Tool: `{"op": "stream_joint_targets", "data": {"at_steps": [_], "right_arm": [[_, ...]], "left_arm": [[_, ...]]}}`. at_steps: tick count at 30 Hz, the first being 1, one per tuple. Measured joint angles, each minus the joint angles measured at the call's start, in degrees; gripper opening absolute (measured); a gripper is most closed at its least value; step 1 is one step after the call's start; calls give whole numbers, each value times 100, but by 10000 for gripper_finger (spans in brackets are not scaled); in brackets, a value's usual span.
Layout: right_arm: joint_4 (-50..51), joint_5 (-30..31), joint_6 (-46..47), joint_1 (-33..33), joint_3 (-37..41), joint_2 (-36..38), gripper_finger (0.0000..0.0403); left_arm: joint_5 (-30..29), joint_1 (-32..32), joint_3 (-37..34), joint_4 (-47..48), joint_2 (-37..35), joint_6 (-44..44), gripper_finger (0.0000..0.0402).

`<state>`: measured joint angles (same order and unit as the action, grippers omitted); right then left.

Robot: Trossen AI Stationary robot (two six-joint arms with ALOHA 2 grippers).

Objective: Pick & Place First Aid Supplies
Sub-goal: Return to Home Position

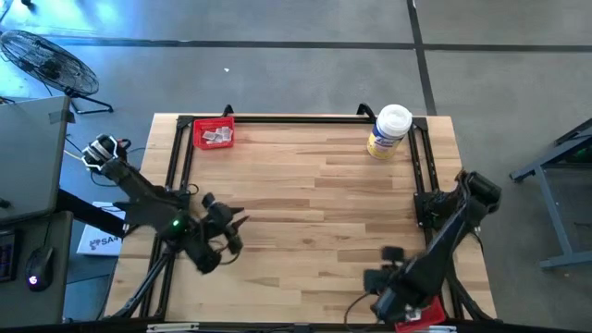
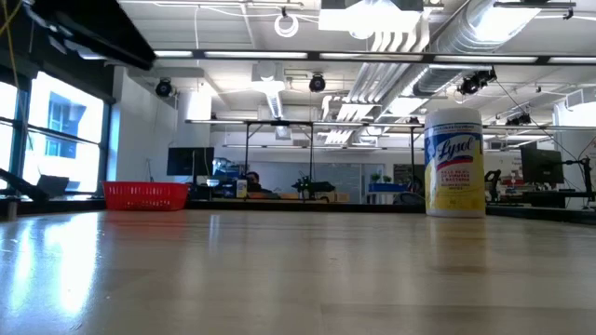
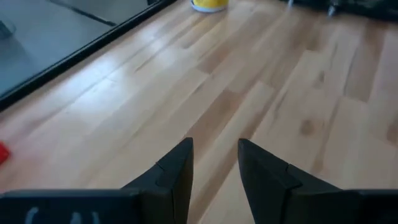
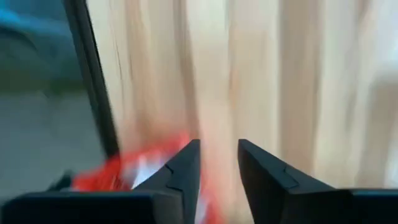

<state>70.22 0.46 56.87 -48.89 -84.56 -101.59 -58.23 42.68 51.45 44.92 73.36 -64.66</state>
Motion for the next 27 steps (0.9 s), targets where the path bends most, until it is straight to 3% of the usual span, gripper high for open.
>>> {"op": "stream_joint_targets", "data": {"at_steps": [3,5,9,13,16,21,27], "right_arm": [[-836,784,-947,382,538,493,80],[-1625,1073,-1609,670,1145,863,60],[-3668,1041,-2916,1349,2669,1696,15],[-5621,600,-3947,2122,4077,2584,8],[-6287,125,-4437,2796,4794,3365,12],[-6238,-87,-4865,3872,5484,5033,2],[-6273,-387,-5242,4844,6237,7096,2]], "left_arm": [[315,-554,-253,-1097,38,727,124],[869,-935,-596,-2195,46,1516,124],[2243,-1638,-1374,-4643,46,3248,124],[2915,-2276,-1881,-6133,17,4365,124],[3401,-2836,-1992,-6267,-94,4948,124],[4315,-3857,-1995,-5615,-588,5685,124],[4980,-5040,-2088,-5139,-1407,6534,124]]}}
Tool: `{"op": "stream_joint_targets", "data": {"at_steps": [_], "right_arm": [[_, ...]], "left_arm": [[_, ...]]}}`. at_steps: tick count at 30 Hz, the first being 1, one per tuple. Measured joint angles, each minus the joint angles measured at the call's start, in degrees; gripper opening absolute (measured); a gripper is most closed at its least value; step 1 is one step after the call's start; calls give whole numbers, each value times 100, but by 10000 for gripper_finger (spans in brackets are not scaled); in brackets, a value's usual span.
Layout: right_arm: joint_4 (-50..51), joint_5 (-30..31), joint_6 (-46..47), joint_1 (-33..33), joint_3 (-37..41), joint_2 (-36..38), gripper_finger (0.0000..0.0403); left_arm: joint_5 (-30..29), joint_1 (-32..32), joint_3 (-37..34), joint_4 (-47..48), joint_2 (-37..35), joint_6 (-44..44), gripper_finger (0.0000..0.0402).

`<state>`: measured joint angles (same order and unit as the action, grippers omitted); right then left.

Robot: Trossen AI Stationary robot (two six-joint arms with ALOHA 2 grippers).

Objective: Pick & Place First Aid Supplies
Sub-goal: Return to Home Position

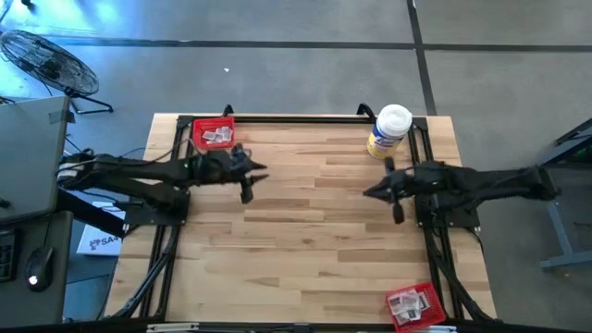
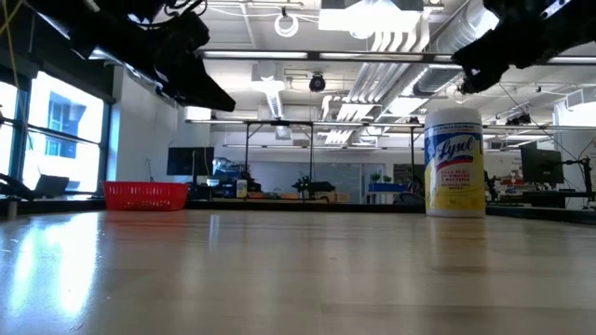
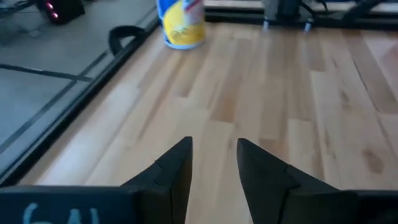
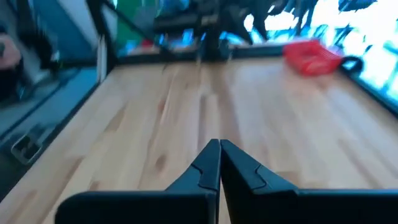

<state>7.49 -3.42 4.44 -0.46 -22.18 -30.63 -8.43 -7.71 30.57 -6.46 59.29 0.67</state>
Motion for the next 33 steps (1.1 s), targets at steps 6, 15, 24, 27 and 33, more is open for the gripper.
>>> {"op": "stream_joint_targets", "data": {"at_steps": [6,15,24,27,33], "right_arm": [[2,-20,59,315,813,1814,1],[-317,21,-192,309,1429,2942,1],[-1589,142,182,307,2163,2801,4],[-1414,155,290,307,2159,2801,9],[-1332,158,300,307,2163,2777,11]], "left_arm": [[660,-837,-695,-600,-617,106,124],[739,-1267,-1917,-1597,-1666,-141,124],[820,-1256,-2561,-1772,-2032,-294,124],[791,-1256,-2785,-2075,-2028,-250,124],[771,-1254,-2966,-1873,-2222,-136,122]]}}
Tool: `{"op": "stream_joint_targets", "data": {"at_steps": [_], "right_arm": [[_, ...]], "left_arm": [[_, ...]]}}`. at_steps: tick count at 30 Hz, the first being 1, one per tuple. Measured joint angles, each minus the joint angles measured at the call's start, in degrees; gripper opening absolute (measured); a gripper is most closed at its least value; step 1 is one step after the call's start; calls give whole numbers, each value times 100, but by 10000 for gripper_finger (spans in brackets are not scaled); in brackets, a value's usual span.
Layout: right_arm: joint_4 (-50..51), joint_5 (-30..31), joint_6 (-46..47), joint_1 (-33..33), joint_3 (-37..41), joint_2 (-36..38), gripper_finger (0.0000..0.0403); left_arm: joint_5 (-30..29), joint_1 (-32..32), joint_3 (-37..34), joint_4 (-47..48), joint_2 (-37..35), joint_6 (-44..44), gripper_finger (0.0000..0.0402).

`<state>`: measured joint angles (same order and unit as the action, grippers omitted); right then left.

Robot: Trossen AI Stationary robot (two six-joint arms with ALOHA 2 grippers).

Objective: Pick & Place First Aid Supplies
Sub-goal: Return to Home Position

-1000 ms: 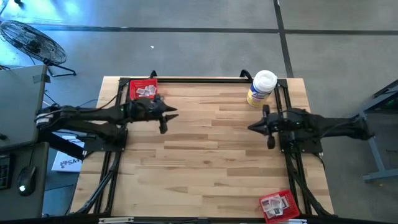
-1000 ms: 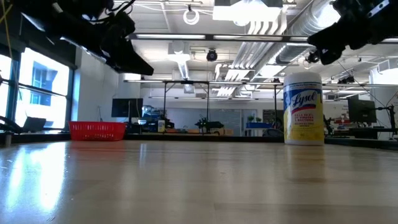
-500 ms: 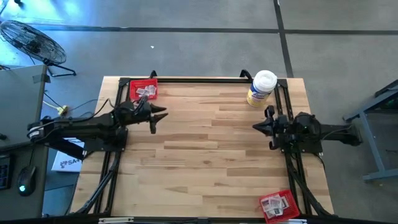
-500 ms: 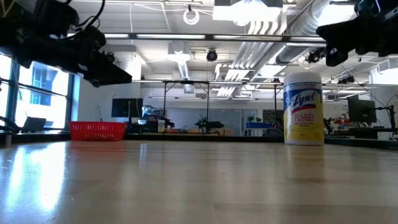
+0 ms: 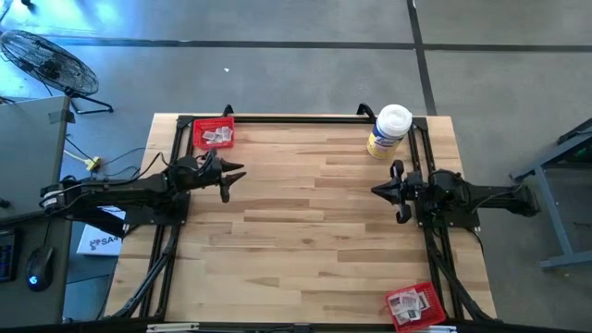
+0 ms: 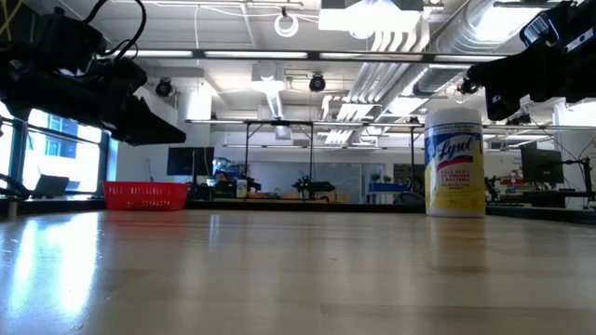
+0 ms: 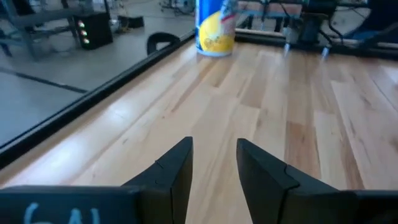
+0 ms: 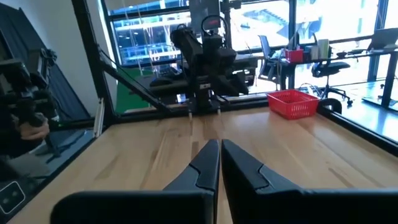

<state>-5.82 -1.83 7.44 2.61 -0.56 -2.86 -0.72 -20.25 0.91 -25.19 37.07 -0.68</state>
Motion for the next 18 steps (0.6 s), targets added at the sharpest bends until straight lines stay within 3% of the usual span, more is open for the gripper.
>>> {"op": "stream_joint_targets", "data": {"at_steps": [6,12,18], "right_arm": [[24,-4,2,0,0,-19,12],[46,-5,2,0,2,-19,12],[46,-6,2,0,2,-19,12]], "left_arm": [[1107,5,-7,-503,-552,-18,84],[277,1,-11,857,-1323,-223,8],[92,220,-17,1641,-2901,-407,4]]}}
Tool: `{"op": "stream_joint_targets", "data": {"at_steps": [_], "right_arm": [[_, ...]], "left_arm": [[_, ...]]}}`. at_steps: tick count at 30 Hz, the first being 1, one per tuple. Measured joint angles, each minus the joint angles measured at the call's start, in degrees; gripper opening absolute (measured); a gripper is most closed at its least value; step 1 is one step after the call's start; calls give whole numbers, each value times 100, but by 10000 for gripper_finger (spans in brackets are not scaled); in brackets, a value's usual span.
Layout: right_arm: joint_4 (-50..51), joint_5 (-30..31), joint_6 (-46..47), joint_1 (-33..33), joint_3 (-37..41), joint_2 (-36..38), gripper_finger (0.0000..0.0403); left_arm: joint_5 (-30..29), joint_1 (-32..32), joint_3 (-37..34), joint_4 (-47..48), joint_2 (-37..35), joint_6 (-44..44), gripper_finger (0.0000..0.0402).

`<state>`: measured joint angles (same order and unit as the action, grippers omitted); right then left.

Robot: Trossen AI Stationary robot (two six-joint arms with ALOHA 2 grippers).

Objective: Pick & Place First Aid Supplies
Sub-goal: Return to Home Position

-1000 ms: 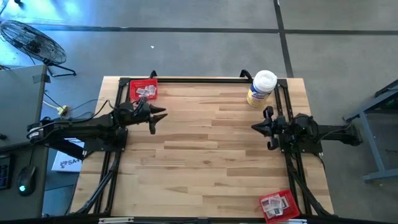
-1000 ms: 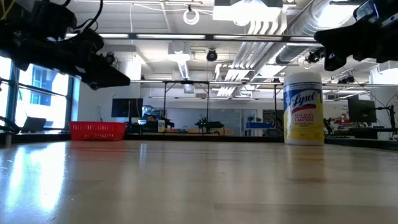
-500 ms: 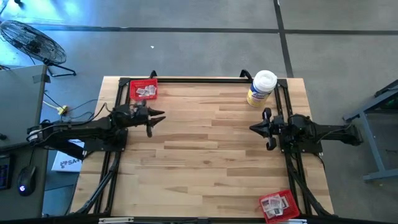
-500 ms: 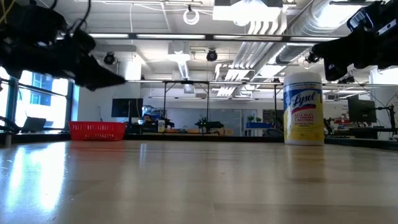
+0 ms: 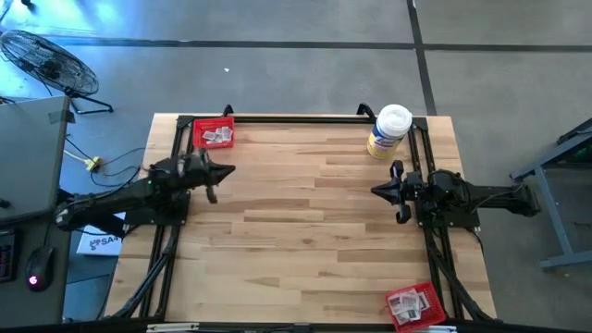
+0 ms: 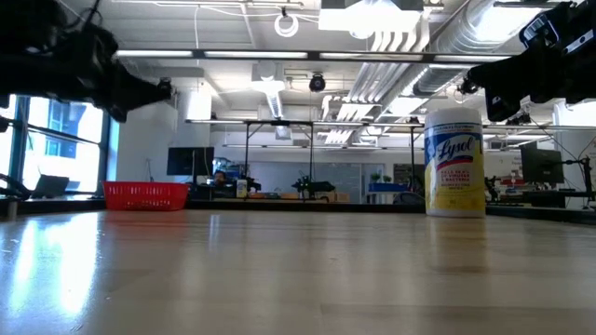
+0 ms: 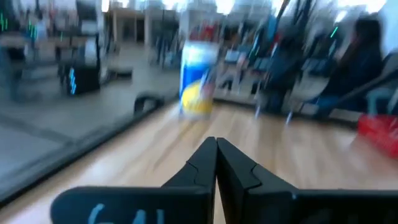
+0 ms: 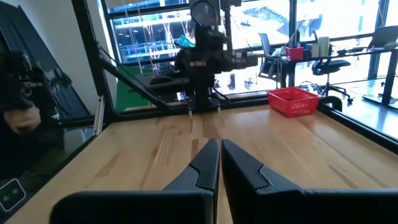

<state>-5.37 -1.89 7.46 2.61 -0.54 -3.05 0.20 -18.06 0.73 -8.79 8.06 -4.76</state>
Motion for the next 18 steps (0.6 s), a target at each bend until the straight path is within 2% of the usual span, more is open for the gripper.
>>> {"op": "stream_joint_targets", "data": {"at_steps": [3,7,12,18], "right_arm": [[-1,-1,1,-1,0,0,12],[-2,-6,2,0,0,-2,12],[3,5,2,-2,0,0,12],[3,5,2,0,2,5,12]], "left_arm": [[-78,253,-4,282,-823,-1,4],[-308,608,-5,361,-757,153,1],[-1074,764,-9,487,-737,146,5],[-974,760,-9,629,-693,-277,5]]}}
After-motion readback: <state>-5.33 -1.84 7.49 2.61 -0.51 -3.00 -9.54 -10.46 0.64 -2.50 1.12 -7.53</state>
